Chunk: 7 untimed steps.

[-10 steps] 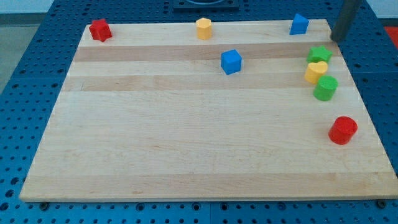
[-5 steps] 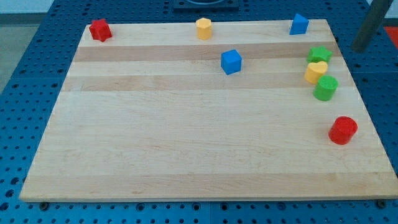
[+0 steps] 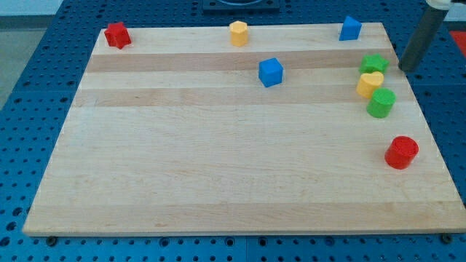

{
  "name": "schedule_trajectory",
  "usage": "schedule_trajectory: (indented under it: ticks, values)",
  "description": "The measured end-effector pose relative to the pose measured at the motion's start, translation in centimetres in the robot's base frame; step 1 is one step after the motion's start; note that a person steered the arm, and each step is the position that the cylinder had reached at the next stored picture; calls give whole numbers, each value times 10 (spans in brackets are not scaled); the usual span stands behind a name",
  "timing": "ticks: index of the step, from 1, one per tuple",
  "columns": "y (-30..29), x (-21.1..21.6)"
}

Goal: Push the green star towards center of the board

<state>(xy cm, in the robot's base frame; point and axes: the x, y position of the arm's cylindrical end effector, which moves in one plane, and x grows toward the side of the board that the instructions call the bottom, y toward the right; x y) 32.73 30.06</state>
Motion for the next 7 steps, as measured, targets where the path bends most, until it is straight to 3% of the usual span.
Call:
schedule_trajectory:
  ticks: [4,6,7]
  values:
    - [-103,-2]
    - [-162,40]
    - [-162,64]
